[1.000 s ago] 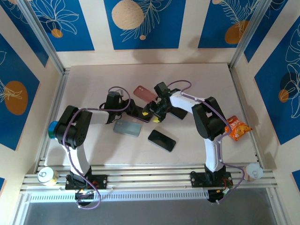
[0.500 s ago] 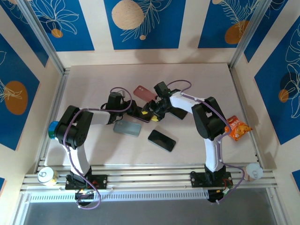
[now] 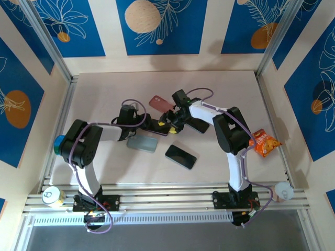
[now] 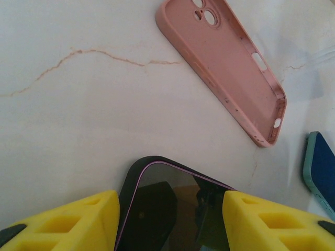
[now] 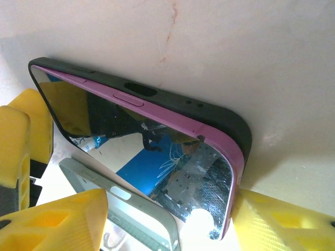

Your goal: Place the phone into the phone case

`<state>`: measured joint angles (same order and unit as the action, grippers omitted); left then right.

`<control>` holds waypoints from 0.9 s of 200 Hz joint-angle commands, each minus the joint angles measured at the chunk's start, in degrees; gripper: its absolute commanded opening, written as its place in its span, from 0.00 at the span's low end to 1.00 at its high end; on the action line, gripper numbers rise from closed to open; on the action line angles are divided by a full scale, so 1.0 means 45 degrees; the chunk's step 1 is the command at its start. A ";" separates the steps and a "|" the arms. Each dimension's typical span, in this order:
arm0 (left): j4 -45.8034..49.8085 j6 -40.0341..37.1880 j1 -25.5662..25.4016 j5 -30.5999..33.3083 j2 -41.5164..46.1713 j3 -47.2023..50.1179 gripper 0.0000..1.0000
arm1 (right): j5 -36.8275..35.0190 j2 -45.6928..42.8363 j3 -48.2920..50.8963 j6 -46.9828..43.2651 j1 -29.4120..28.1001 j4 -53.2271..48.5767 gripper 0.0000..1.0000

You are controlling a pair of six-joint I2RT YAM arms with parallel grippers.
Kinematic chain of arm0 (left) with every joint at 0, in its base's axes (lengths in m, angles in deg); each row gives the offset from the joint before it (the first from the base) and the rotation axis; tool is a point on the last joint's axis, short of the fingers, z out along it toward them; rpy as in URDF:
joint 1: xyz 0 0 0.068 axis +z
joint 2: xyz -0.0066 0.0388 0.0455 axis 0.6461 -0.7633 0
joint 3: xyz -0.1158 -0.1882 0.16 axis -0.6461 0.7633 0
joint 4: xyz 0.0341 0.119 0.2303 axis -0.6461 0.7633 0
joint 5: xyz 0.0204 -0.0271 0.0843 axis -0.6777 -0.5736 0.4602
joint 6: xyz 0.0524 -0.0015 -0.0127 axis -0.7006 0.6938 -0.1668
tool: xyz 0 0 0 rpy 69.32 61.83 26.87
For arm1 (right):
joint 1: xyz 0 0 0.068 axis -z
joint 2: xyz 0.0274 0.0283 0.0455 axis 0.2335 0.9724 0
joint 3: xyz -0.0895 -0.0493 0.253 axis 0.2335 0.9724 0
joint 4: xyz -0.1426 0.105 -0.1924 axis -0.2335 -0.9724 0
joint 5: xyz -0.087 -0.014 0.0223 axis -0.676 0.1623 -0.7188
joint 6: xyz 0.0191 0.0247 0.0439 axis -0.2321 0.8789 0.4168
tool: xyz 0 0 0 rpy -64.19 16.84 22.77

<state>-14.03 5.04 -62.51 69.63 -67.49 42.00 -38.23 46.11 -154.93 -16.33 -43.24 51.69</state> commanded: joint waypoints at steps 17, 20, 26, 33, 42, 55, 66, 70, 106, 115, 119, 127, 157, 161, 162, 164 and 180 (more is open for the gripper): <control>0.0379 0.0220 -0.0170 -0.0152 0.0522 0.0474 0.54 | 0.0177 0.0102 -0.0254 -0.0335 0.0139 0.0133 0.63; 0.0433 0.0178 -0.0170 -0.0120 0.0532 0.0453 0.54 | 0.0176 0.0076 -0.0235 -0.0371 0.0170 0.0113 0.63; 0.0568 0.0098 -0.0170 -0.0088 0.0553 0.0388 0.54 | 0.0144 0.0003 -0.0152 -0.0481 0.0210 0.0087 0.63; 0.0716 -0.0001 -0.0170 -0.0053 0.0587 0.0301 0.54 | 0.0084 -0.0126 -0.0037 -0.0606 0.0272 0.0076 0.63; 0.0877 -0.0079 -0.0170 -0.0010 0.0611 0.0171 0.54 | 0.0050 -0.0338 0.0181 -0.0752 0.0383 0.0120 0.63; 0.1078 -0.0154 -0.0133 0.0078 0.0669 0.0026 0.54 | -0.0064 -0.0685 0.0525 -0.1069 0.0575 0.0101 0.64; 0.1256 -0.0285 -0.0131 0.0174 0.0738 -0.0104 0.54 | -0.0139 -0.1071 0.0932 -0.1336 0.0734 0.0230 0.64; 0.1309 -0.0323 -0.0114 0.0203 0.0748 -0.0148 0.54 | -0.0163 -0.1239 0.1117 -0.1427 0.0793 0.0323 0.64; 0.1743 -0.0564 -0.0092 0.0284 0.0728 -0.0519 0.54 | -0.0264 -0.2509 0.2696 -0.2223 0.1003 0.1419 0.57; 0.1784 -0.0579 -0.0092 0.0323 0.0710 -0.0565 0.54 | -0.0275 -0.2638 0.2891 -0.2341 0.1003 0.1596 0.40; 0.1806 -0.0584 -0.0092 0.0323 0.0695 -0.0601 0.54 | -0.0225 -0.2668 0.2968 -0.2388 0.1003 0.1693 0.29; 0.1841 -0.0599 -0.0093 0.0345 0.0671 -0.0650 0.54 | -0.0119 -0.2679 0.3018 -0.2449 0.0993 0.1808 0.10; 0.2103 -0.0746 -0.0099 0.0440 0.0630 -0.0815 0.54 | 0.0073 -0.2421 0.3004 -0.2602 0.0833 0.2202 0.00; 0.2143 -0.0761 -0.0093 0.0440 0.0631 -0.0848 0.54 | 0.0047 -0.2370 0.2966 -0.2652 0.0810 0.2196 0.00; 0.2159 -0.0780 -0.0092 0.0440 0.0631 -0.0853 0.54 | 0.0043 -0.2361 0.2953 -0.2655 0.0799 0.2191 0.00; 0.2172 -0.0795 -0.0092 0.0440 0.0612 -0.0867 0.54 | 0.0040 -0.2335 0.2929 -0.2672 0.0776 0.2187 0.00; 0.2309 -0.0864 -0.0093 0.0479 0.0621 -0.0953 0.54 | -0.0040 -0.2082 0.2732 -0.2829 0.0634 0.2061 0.00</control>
<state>-5.88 2.87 -62.55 70.70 -66.23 39.47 -39.43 35.26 -142.04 -26.91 -39.26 60.43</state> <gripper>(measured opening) 0.543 0.049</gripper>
